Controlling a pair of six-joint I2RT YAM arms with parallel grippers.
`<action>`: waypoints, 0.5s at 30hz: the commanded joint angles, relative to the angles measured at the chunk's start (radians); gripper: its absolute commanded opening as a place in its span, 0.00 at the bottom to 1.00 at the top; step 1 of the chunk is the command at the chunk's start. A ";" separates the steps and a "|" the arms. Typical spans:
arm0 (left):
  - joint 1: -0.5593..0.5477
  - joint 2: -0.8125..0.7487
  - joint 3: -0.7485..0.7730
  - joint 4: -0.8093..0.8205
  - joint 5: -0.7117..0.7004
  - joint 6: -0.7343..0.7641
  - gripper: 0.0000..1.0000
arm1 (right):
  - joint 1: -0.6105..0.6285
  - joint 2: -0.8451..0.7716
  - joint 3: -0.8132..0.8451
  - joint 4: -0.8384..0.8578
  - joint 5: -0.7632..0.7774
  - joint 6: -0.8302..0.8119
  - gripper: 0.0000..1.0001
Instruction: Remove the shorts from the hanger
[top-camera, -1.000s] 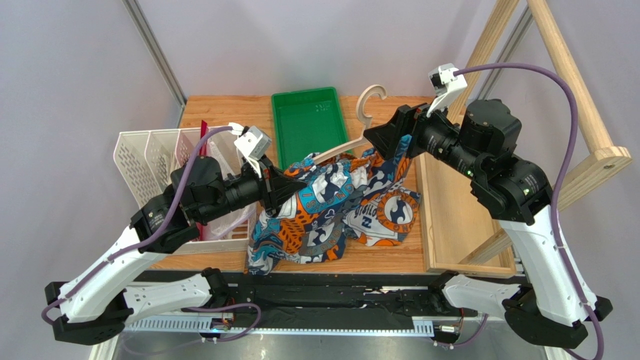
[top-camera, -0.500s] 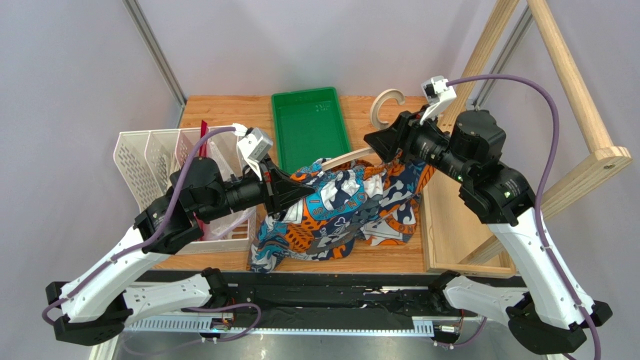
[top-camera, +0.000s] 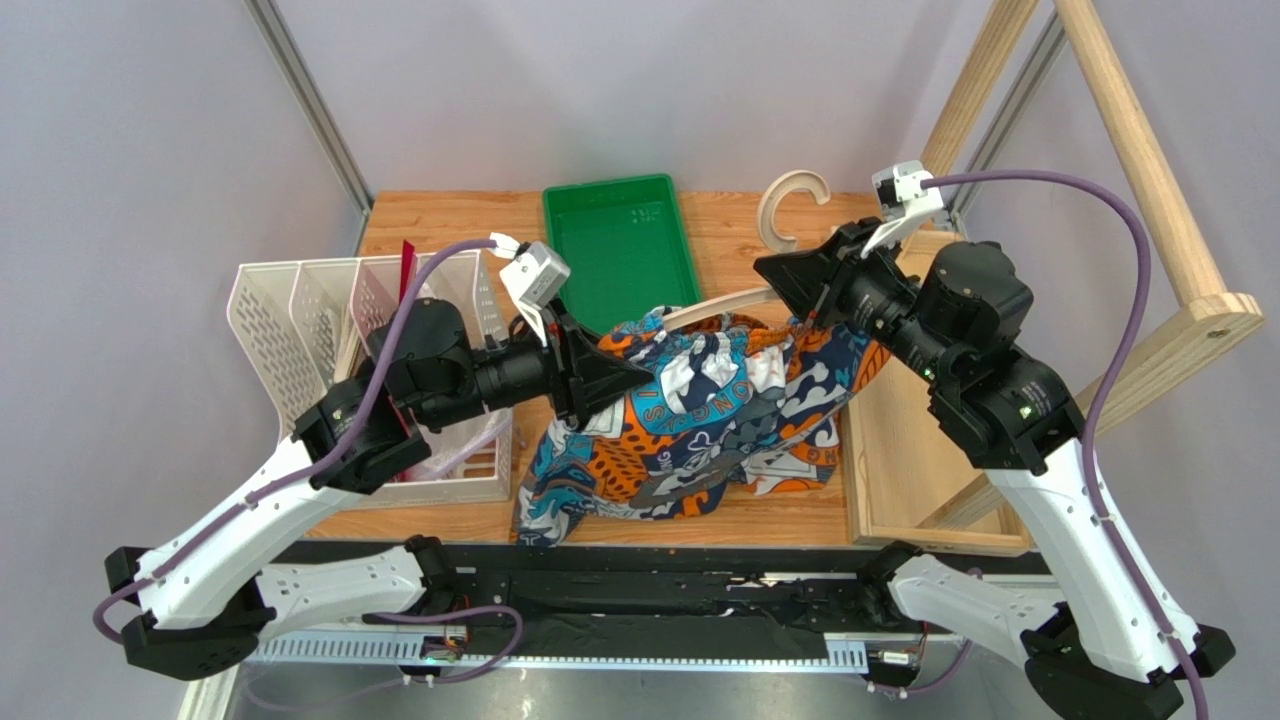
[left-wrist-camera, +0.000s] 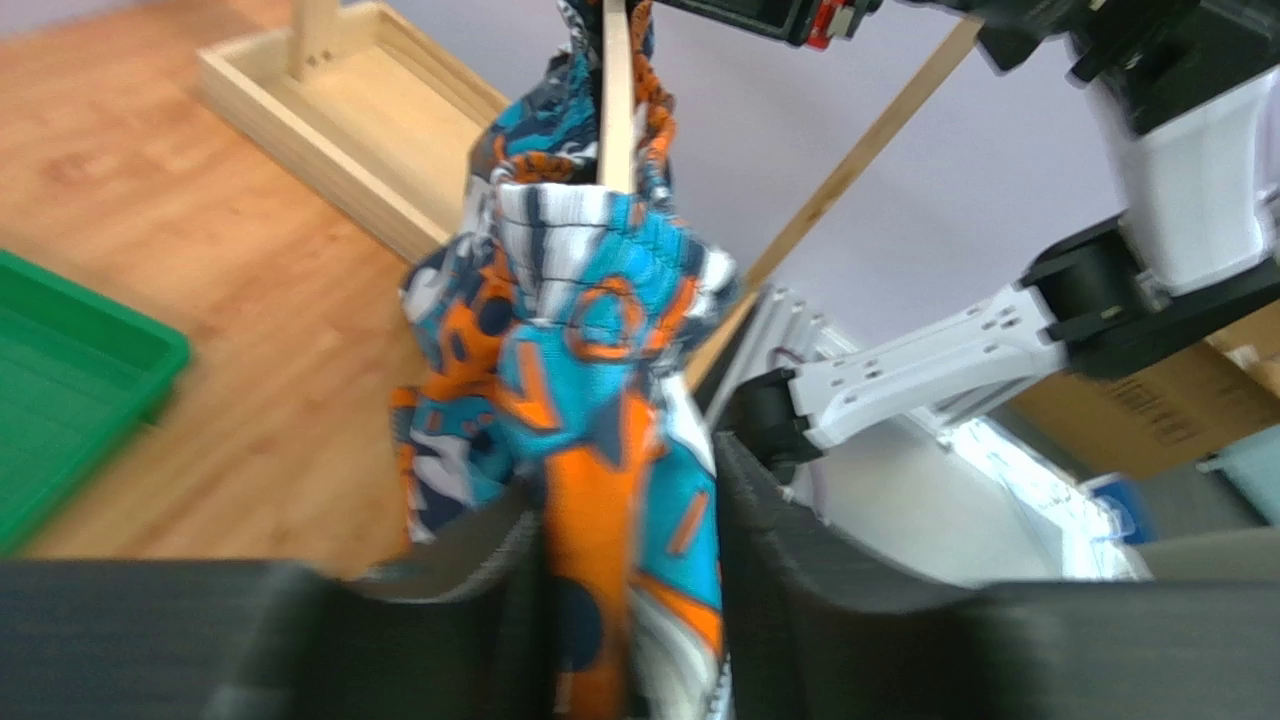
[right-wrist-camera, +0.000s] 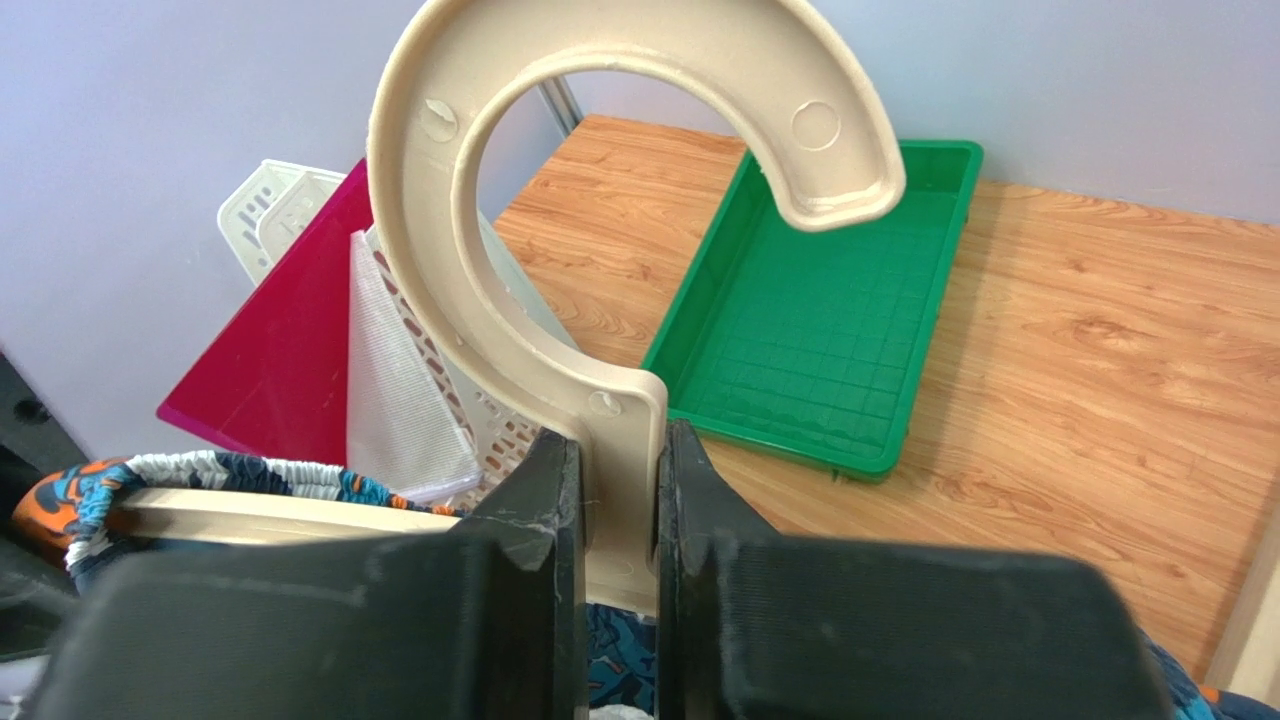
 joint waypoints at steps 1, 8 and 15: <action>-0.001 -0.003 0.058 -0.014 -0.006 -0.008 0.66 | 0.004 -0.024 0.012 0.057 0.068 -0.058 0.00; -0.001 -0.029 0.118 -0.095 -0.081 0.008 0.78 | 0.002 -0.039 0.004 0.034 0.068 -0.079 0.00; -0.001 -0.005 0.179 -0.129 -0.139 0.011 0.69 | 0.004 -0.039 -0.013 0.030 0.063 -0.070 0.00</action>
